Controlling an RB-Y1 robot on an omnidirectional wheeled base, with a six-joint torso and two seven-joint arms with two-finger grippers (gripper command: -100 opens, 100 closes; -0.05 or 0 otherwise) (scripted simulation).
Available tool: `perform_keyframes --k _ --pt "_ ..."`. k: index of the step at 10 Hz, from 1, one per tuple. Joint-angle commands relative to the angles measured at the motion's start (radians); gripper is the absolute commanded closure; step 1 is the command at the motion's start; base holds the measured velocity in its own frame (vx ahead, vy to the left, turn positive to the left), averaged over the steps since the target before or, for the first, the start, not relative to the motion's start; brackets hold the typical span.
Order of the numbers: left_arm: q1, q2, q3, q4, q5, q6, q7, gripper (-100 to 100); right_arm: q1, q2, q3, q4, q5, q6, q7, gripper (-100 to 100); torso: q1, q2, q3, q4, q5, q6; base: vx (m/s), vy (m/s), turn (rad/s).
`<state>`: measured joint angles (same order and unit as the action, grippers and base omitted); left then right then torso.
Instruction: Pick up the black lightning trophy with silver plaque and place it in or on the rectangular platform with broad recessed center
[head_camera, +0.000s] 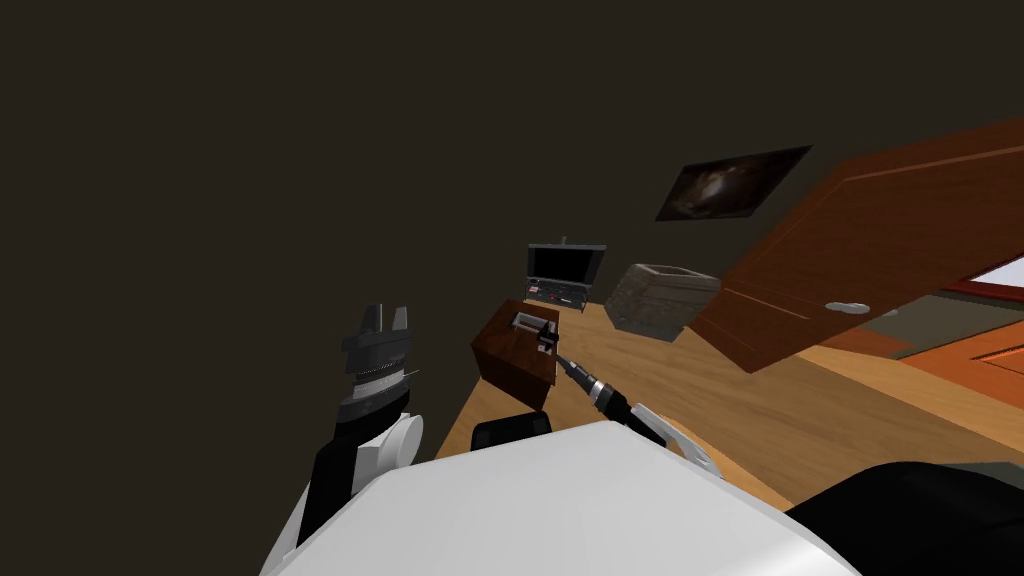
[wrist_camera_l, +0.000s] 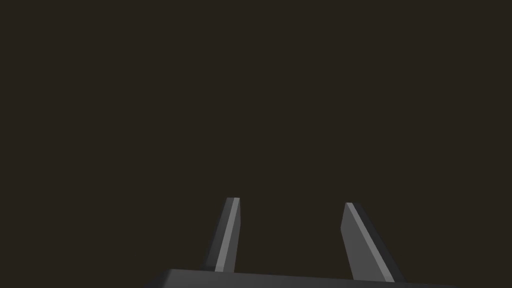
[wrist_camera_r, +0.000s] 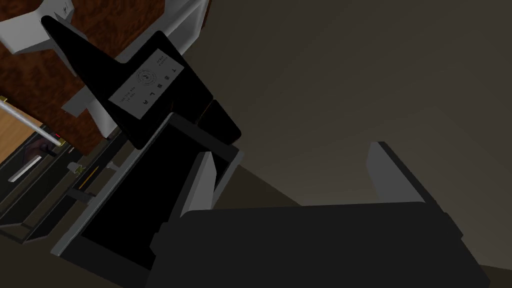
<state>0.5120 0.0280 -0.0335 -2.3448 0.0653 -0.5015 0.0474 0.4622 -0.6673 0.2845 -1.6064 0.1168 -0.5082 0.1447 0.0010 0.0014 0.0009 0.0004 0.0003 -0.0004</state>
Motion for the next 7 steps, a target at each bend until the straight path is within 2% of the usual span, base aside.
perform_keyframes --k 1,2,3,4,5,6,7 --pt "0.000 0.000 0.000 0.000 0.000 0.000 0.000 0 -0.003 -0.015 0.016 0.050 0.013 -0.011 0.016 -100 0.000 0.000 0.000 0.000 0.000 0.000 -0.019 0.015 0.083" --pt "0.000 0.000 0.000 0.000 0.000 0.000 0.000 0 -0.003 -0.015 0.016 0.055 0.013 -0.011 0.016 -100 0.000 0.000 0.000 0.000 0.000 0.001 -0.007 0.007 -0.028" --pt "0.000 0.000 0.000 0.000 0.000 0.000 0.000 0 -0.016 -0.061 0.043 0.087 0.033 -0.028 0.031 -100 -0.001 -0.001 0.000 0.000 0.000 0.001 -0.013 0.025 0.163" --pt "0.000 0.000 0.000 0.000 0.000 0.000 0.000 0 -0.016 -0.061 0.043 0.108 0.033 -0.028 0.031 -100 0.000 -0.001 0.000 0.000 0.000 0.000 -0.013 0.021 0.136" --pt "0.000 0.000 0.000 0.000 0.000 0.000 0.000 0 -0.032 -0.107 0.071 0.143 0.054 -0.047 0.044 -100 0.000 -0.001 0.000 0.000 0.000 0.001 -0.014 0.034 0.242" --pt "0.000 0.000 0.000 0.000 0.000 0.000 0.000 0 -0.032 -0.107 0.071 0.181 0.054 -0.047 0.044 -100 0.001 -0.001 -0.001 0.000 0.000 0.000 -0.011 0.023 0.089" --pt "0.000 0.000 0.000 0.000 0.000 0.000 0.000 0 -0.032 -0.107 0.071 0.185 0.054 -0.047 0.044 -100 0.000 -0.001 0.000 0.000 0.000 0.001 -0.006 0.009 -0.041"
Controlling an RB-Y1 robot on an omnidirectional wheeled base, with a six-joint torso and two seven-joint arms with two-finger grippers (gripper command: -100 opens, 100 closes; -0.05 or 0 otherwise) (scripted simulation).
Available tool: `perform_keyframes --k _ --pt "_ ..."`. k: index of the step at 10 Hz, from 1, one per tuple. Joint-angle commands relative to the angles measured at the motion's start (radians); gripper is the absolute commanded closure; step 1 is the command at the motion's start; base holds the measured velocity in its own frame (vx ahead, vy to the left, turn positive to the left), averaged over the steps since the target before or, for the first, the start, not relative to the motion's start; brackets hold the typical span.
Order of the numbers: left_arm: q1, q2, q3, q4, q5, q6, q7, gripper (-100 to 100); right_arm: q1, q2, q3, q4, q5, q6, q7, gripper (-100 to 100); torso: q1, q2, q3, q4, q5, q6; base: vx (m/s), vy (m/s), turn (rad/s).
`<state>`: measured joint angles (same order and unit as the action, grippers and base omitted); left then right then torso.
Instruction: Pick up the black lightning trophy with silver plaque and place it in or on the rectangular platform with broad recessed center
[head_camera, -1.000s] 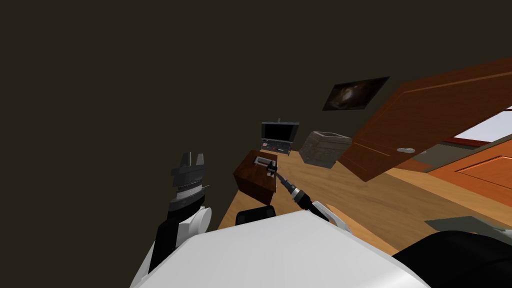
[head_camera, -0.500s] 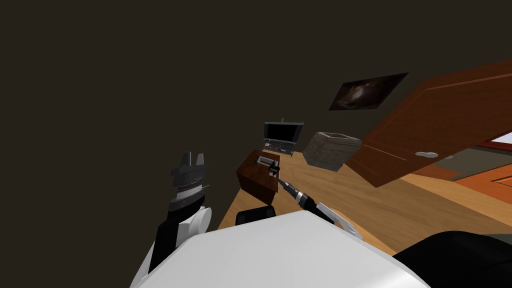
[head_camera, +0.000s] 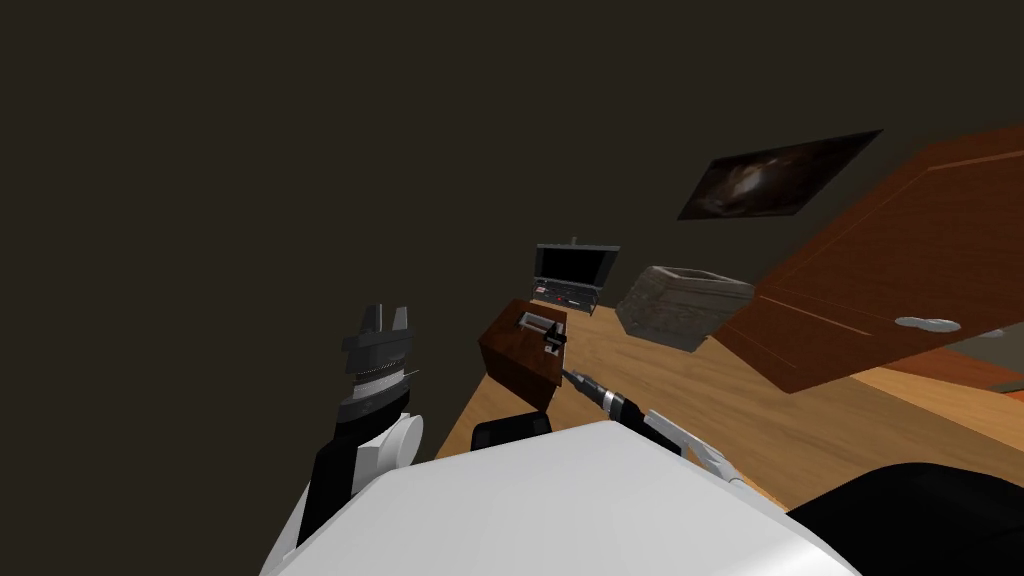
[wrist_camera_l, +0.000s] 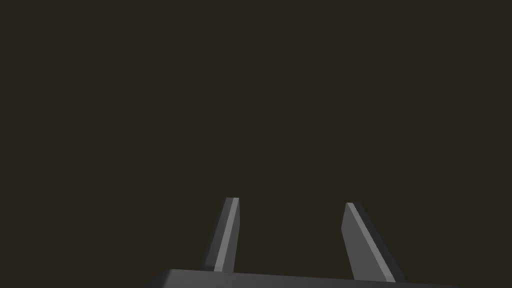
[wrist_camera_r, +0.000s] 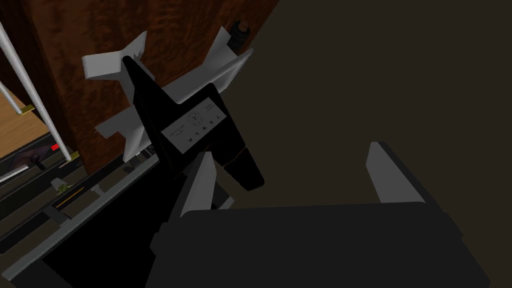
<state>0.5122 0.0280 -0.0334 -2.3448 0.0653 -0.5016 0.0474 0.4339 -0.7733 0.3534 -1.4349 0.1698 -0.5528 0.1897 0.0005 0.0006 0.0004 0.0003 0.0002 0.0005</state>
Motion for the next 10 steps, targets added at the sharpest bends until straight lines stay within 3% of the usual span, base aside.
perform_keyframes --k 1,2,3,4,7,8,9,10 --pt "0.000 0.000 0.000 0.000 0.000 0.000 0.000 0 -0.020 -0.046 0.030 0.050 0.023 -0.021 0.011 -100 0.000 0.000 0.000 0.000 0.000 0.000 -0.009 0.030 0.256" --pt "0.000 0.000 0.000 0.000 0.000 0.000 0.000 0 -0.020 -0.046 0.030 0.077 0.023 -0.021 0.011 -100 0.001 0.000 0.000 0.000 0.000 -0.001 -0.004 0.023 0.137" --pt "0.000 0.000 0.000 0.000 0.000 0.000 0.000 0 -0.037 -0.088 0.058 0.111 0.045 -0.040 0.020 -100 0.001 -0.001 0.000 0.000 0.000 0.000 -0.001 0.034 0.240" --pt "0.000 0.000 0.000 0.000 0.000 0.000 0.000 0 -0.037 -0.088 0.058 0.140 0.045 -0.040 0.020 -100 0.001 -0.001 0.000 0.000 0.000 -0.001 0.002 0.025 0.123" --pt "0.000 0.000 0.000 0.000 0.000 0.000 0.000 0 -0.074 -0.165 0.114 0.225 0.091 -0.077 0.033 -100 0.001 -0.001 -0.001 0.000 0.000 0.000 0.004 0.030 0.210" --pt "0.000 0.000 0.000 0.000 0.000 0.000 0.000 0 -0.074 -0.165 0.114 0.259 0.091 -0.077 0.033 -100 0.001 -0.002 -0.001 0.000 0.000 -0.001 0.012 0.017 0.134" --pt "0.000 0.000 0.000 0.000 0.000 0.000 0.000 0 -0.074 -0.165 0.114 0.262 0.091 -0.077 0.033 -100 0.000 -0.001 -0.001 0.000 0.000 0.000 0.005 0.004 -0.024" --pt "0.000 0.000 0.000 0.000 0.000 0.000 0.000 0 -0.093 -0.200 0.141 0.290 0.114 -0.096 0.036 -100 0.000 -0.001 0.000 0.000 0.000 0.000 0.005 0.018 0.301"
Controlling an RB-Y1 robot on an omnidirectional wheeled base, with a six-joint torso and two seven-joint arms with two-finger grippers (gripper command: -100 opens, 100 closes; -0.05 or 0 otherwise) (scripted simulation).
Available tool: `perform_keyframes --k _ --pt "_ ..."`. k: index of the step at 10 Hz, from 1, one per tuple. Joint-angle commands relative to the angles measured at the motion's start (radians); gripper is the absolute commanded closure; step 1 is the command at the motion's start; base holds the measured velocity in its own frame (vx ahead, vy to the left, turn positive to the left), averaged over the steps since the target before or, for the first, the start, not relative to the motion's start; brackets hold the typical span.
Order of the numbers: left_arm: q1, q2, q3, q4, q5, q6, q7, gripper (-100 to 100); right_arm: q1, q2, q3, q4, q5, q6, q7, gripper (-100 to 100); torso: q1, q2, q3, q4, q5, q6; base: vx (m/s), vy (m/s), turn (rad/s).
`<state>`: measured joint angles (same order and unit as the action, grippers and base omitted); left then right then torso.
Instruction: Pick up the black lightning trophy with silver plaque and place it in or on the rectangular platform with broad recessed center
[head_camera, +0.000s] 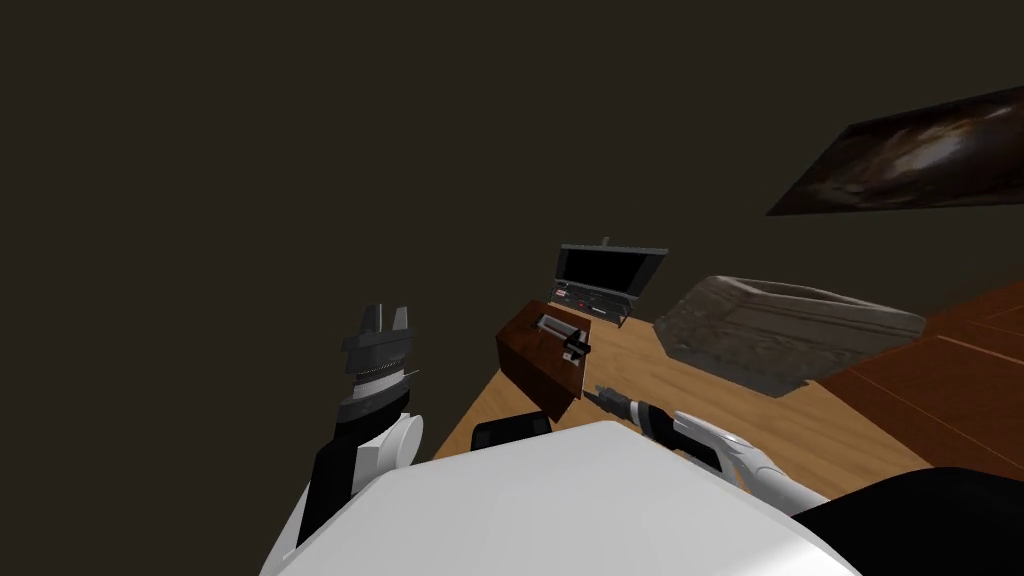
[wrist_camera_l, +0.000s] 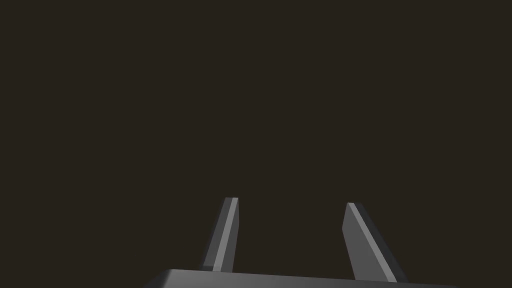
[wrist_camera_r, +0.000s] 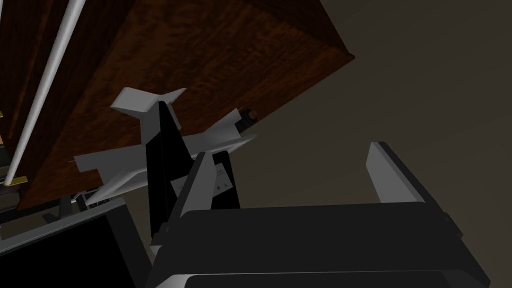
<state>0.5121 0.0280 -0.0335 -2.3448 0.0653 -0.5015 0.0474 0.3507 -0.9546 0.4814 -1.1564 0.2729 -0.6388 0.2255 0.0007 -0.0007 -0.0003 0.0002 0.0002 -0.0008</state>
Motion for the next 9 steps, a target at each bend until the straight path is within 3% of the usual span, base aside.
perform_keyframes --k 1,4,9 --pt "0.000 0.000 0.000 0.000 0.000 0.000 0.000 0 -0.009 -0.018 0.013 0.042 0.011 -0.010 0.001 -100 0.000 0.000 0.000 0.000 0.000 0.000 0.010 0.011 0.152" --pt "0.000 0.000 0.000 0.000 0.000 0.000 0.000 0 -0.047 -0.083 0.066 0.137 0.056 -0.044 0.002 -100 0.000 0.000 0.000 0.000 0.000 0.002 0.015 0.021 0.207" --pt "0.000 0.000 0.000 0.000 0.000 0.000 0.000 0 -0.084 -0.142 0.115 0.252 0.100 -0.076 -0.004 -100 0.000 -0.001 0.000 0.000 0.000 0.000 0.015 0.007 0.198"
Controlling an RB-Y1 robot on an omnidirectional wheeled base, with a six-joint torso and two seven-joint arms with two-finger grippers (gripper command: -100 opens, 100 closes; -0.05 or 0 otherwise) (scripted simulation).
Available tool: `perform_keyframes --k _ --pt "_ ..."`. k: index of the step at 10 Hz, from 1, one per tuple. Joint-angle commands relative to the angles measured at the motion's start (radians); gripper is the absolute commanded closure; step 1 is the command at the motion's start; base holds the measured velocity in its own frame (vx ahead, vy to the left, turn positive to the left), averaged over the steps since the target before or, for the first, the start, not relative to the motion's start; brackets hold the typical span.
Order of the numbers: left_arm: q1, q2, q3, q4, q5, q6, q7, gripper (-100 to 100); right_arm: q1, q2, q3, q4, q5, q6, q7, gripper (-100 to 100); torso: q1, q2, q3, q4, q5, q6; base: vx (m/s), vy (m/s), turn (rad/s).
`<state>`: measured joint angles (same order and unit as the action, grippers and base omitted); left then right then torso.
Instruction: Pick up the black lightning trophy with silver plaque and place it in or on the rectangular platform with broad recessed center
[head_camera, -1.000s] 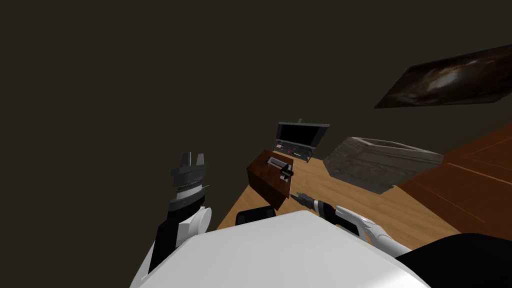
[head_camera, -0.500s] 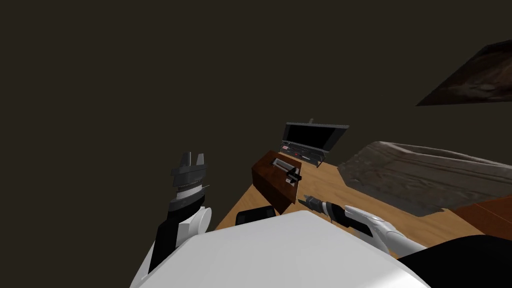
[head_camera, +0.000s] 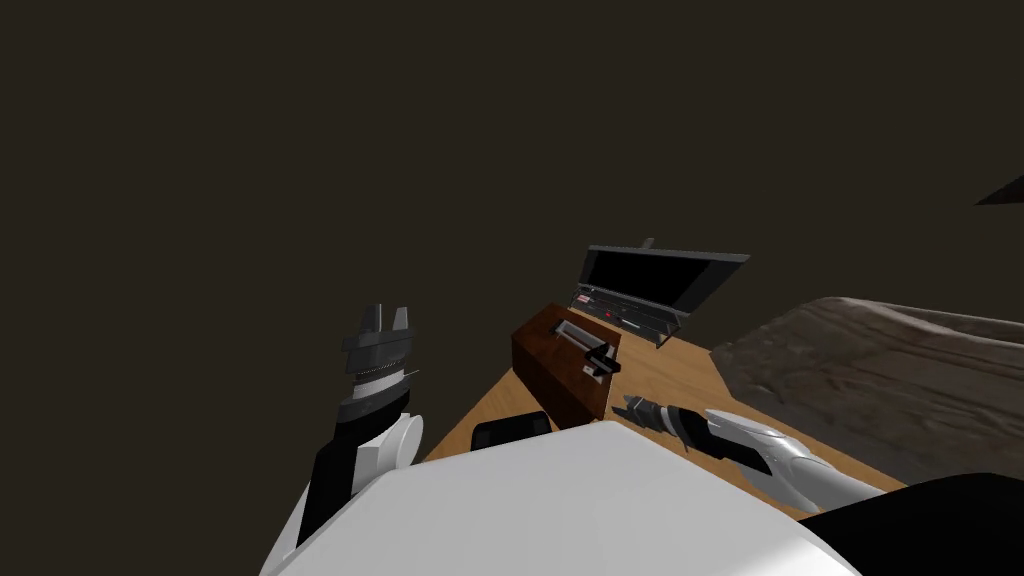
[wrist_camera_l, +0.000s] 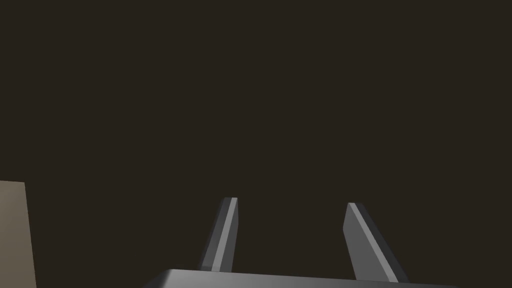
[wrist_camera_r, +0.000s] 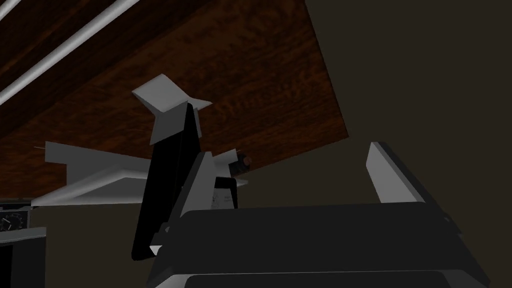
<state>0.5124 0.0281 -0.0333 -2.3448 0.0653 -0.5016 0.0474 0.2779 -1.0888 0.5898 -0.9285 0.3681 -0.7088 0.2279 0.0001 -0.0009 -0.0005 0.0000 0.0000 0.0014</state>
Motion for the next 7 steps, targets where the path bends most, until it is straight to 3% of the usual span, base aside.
perform_keyframes --k 1,5,7 --pt "0.000 0.000 0.000 0.000 0.000 0.000 0.000 0 -0.028 -0.034 0.030 0.050 0.025 -0.020 -0.012 -100 0.000 0.000 0.000 0.000 0.000 0.000 0.014 0.002 0.190" --pt "0.000 0.000 0.000 0.000 0.000 0.000 0.000 0 -0.044 -0.059 0.051 0.111 0.045 -0.034 -0.019 -100 -0.001 0.000 0.000 0.000 0.000 0.000 0.010 -0.007 0.125" --pt "0.000 0.000 0.000 0.000 0.000 0.000 0.000 0 -0.072 -0.103 0.090 0.189 0.082 -0.057 -0.036 -100 0.000 0.000 0.000 0.000 0.000 -0.001 0.008 -0.014 0.301"
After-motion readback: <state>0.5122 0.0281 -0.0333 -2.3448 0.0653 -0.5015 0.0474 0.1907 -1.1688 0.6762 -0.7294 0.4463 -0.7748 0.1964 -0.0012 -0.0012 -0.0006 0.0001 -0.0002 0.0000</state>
